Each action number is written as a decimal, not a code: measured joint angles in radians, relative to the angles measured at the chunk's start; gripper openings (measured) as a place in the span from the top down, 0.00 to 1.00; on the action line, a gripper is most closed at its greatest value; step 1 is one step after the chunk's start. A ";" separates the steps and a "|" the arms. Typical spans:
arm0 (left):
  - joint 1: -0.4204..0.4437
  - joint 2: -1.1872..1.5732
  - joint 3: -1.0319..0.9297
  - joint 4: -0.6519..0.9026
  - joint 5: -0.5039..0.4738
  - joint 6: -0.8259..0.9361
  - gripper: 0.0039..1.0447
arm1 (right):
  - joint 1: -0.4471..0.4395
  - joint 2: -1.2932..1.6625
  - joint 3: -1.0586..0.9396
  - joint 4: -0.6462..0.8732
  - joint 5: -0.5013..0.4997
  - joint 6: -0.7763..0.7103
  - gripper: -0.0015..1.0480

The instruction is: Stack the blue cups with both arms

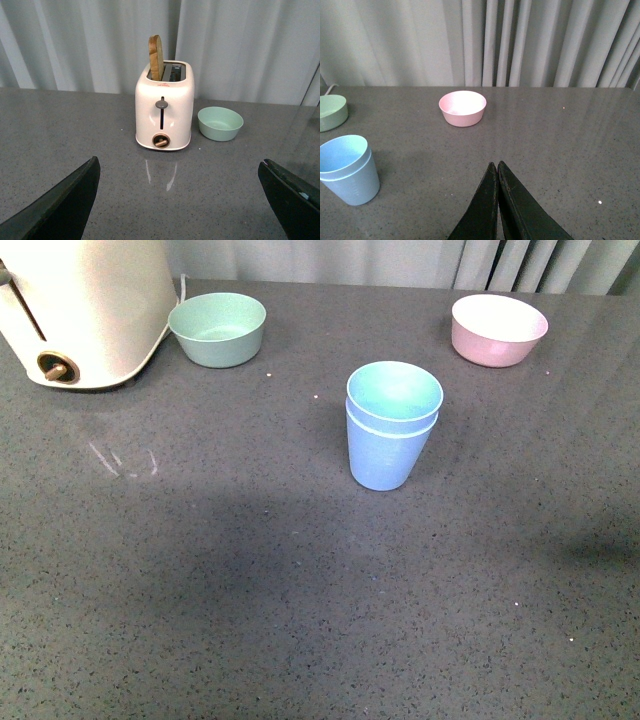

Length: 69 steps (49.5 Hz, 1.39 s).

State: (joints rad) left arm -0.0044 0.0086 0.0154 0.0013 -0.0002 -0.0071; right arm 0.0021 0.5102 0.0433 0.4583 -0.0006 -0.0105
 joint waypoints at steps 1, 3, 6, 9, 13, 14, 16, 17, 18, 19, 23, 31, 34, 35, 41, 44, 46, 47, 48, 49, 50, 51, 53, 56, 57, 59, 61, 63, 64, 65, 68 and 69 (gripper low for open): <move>0.000 0.000 0.000 0.000 0.000 0.000 0.08 | 0.000 -0.010 -0.002 -0.007 0.000 0.000 0.98; 0.000 0.000 0.000 0.000 0.000 0.000 0.08 | 0.000 -0.016 -0.010 -0.006 0.000 0.000 0.98; 0.000 0.000 0.000 0.000 0.000 0.000 0.08 | 0.000 -0.028 -0.020 0.013 0.003 0.001 0.98; 0.000 0.000 0.000 -0.001 0.000 0.000 0.08 | 0.000 -0.054 -0.020 -0.007 0.001 0.000 0.98; 0.000 0.000 0.000 -0.001 0.000 0.000 0.08 | 0.000 -0.100 -0.020 -0.050 0.000 0.001 0.98; 0.000 0.000 0.000 -0.001 0.000 0.000 0.08 | 0.000 -0.105 -0.020 -0.055 0.000 0.001 0.98; 0.000 0.000 0.000 -0.001 0.000 0.000 0.08 | 0.000 -0.125 -0.020 -0.072 0.000 0.000 0.98; 0.000 0.000 0.000 -0.001 0.000 0.000 0.08 | 0.000 -0.129 -0.020 -0.077 0.000 0.000 0.98; 0.000 0.000 0.000 -0.001 0.000 0.000 0.08 | 0.000 -0.138 -0.020 -0.085 0.000 0.001 0.98; 0.000 0.000 0.000 -0.001 0.000 0.000 0.08 | 0.000 -0.151 -0.020 -0.098 0.000 0.001 0.98; 0.000 0.000 0.000 -0.001 0.000 0.000 0.08 | 0.000 -0.191 -0.020 -0.139 0.000 0.000 0.98; 0.000 0.000 0.000 -0.001 0.000 0.000 0.08 | 0.000 -0.244 -0.020 -0.192 0.000 0.000 0.98; 0.000 0.000 0.000 -0.001 0.000 0.000 0.08 | 0.000 -0.266 -0.020 -0.213 0.000 0.001 0.98; 0.000 0.000 0.000 -0.001 0.000 0.000 0.08 | 0.000 -0.272 -0.020 -0.219 0.000 0.000 0.98; 0.000 0.000 0.000 -0.001 0.000 0.000 0.08 | 0.000 -0.299 -0.020 -0.246 0.000 0.000 0.98; 0.000 0.000 0.000 -0.001 0.000 0.000 0.08 | 0.000 -0.311 -0.020 -0.259 0.000 0.001 0.98; 0.000 0.000 0.000 -0.001 0.000 0.000 0.08 | 0.000 -0.320 -0.020 -0.268 0.000 0.000 0.98; 0.000 0.000 0.000 -0.001 0.000 0.000 0.08 | 0.000 -0.323 -0.020 -0.270 0.000 0.000 0.98; 0.000 0.000 0.000 -0.001 0.000 0.000 0.08 | 0.000 -0.327 -0.020 -0.275 0.000 0.000 0.98; 0.000 0.000 0.000 -0.001 0.000 0.000 0.08 | 0.000 -0.332 -0.020 -0.279 0.000 0.001 0.98; 0.000 0.000 0.000 -0.001 0.000 0.000 0.08 | 0.000 -0.336 -0.020 -0.283 0.000 0.001 0.98; 0.000 0.000 0.000 -0.001 0.000 0.000 0.08 | 0.000 -0.358 -0.020 -0.308 0.001 0.001 0.98; 0.000 0.000 0.000 -0.001 0.000 0.000 0.08 | 0.000 -0.397 -0.020 -0.369 -0.001 0.000 0.98; 0.000 0.000 0.000 -0.001 0.000 0.000 0.08 | 0.000 -0.471 -0.020 -0.445 0.001 0.001 0.98; 0.000 0.000 0.000 -0.001 0.000 0.000 0.08 | 0.000 -0.491 -0.020 -0.450 0.000 0.001 0.98; 0.000 0.000 0.000 -0.001 0.000 0.000 0.08 | 0.000 -0.500 -0.020 -0.454 0.000 0.001 0.98; 0.000 0.000 0.000 -0.001 0.000 0.000 0.08 | 0.000 -0.501 -0.020 -0.455 0.000 0.001 0.98; 0.000 0.000 0.000 -0.001 0.000 0.000 0.08 | 0.000 -0.502 -0.020 -0.455 0.000 0.001 0.98; 0.000 0.000 0.000 -0.001 0.000 0.000 0.08 | 0.000 -0.503 -0.020 -0.456 0.000 0.001 0.98; 0.000 0.000 0.000 -0.001 0.000 0.000 0.08 | 0.000 -0.503 -0.020 -0.456 0.000 0.000 0.98; 0.000 0.000 0.000 -0.001 0.000 0.000 0.08 | 0.000 -0.503 -0.020 -0.456 0.000 0.001 0.98; 0.000 0.000 0.000 -0.001 0.000 0.000 0.08 | 0.000 -0.503 -0.020 -0.456 0.000 0.001 0.98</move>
State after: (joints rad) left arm -0.0044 0.0086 0.0154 0.0002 -0.0002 -0.0071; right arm 0.0017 0.0071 0.0235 0.0025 -0.0002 -0.0097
